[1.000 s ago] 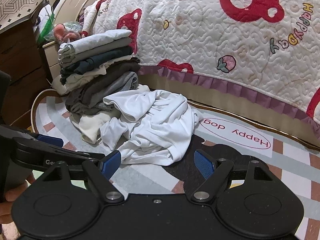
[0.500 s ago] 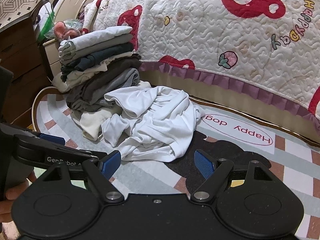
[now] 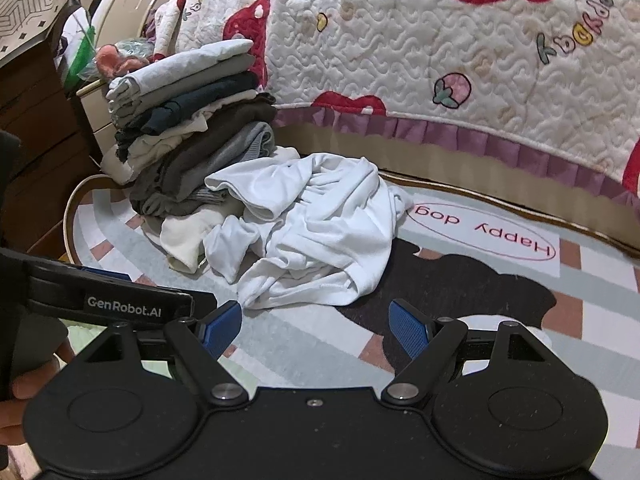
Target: Fold clothes
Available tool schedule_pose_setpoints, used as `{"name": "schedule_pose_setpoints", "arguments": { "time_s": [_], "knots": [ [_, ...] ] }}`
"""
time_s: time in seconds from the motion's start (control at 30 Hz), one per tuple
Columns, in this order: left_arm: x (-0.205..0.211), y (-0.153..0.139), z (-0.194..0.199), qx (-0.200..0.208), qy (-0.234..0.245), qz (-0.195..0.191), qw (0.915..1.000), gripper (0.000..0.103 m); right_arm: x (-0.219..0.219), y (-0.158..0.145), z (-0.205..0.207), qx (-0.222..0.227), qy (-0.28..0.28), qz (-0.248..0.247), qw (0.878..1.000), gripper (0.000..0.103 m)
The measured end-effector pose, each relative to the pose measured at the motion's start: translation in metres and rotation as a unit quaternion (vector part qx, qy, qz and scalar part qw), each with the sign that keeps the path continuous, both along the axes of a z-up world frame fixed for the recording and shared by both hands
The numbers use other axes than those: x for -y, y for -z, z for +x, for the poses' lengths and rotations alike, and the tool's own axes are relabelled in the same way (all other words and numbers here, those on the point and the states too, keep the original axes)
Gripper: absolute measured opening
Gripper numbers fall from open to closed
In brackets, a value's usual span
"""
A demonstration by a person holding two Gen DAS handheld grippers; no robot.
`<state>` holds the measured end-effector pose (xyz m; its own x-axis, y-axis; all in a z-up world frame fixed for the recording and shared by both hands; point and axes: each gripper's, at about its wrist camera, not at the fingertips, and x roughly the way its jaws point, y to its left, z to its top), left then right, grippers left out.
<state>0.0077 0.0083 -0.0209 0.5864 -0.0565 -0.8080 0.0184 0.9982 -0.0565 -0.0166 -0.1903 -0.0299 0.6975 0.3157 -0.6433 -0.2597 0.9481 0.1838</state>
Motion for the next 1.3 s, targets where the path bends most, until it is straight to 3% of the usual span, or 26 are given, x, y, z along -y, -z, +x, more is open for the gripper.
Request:
{"name": "schedule_pose_setpoints", "arguments": {
  "time_s": [0.27,0.4,0.53,0.63,0.8,1.07,1.23,1.3],
  "knots": [
    [-0.005,0.022,0.014,-0.022,-0.006,0.005,0.9997,0.1,0.009,0.032,0.031,-0.05,0.011,0.068,0.996,0.087],
    [-0.009,0.029,0.018,0.018,0.015,-0.008,0.9997,0.1,0.014,0.052,0.051,-0.081,0.016,0.107,0.991,0.087],
    [-0.014,0.039,0.031,0.037,0.021,-0.005,0.9991,0.087,0.019,0.071,0.071,-0.111,0.02,0.146,0.983,0.086],
    [-0.022,0.052,0.051,0.02,0.042,-0.01,0.9989,0.059,0.023,0.08,0.095,-0.128,0.015,0.153,0.98,0.081],
    [-0.038,0.074,0.089,0.026,0.042,0.016,0.9987,0.059,0.026,0.083,0.135,-0.128,0.005,0.114,0.985,0.082],
    [-0.042,0.089,0.135,0.098,0.055,0.07,0.9912,0.062,0.047,0.124,0.192,-0.169,0.064,0.175,0.968,0.082],
    [-0.061,0.099,0.155,0.109,0.061,0.014,0.9921,0.062,0.051,0.125,0.229,-0.161,0.078,0.204,0.962,0.082],
    [-0.065,0.105,0.157,0.091,0.078,-0.017,0.9927,0.051,0.052,0.121,0.244,-0.145,0.078,0.204,0.965,0.074]
  ]
}}
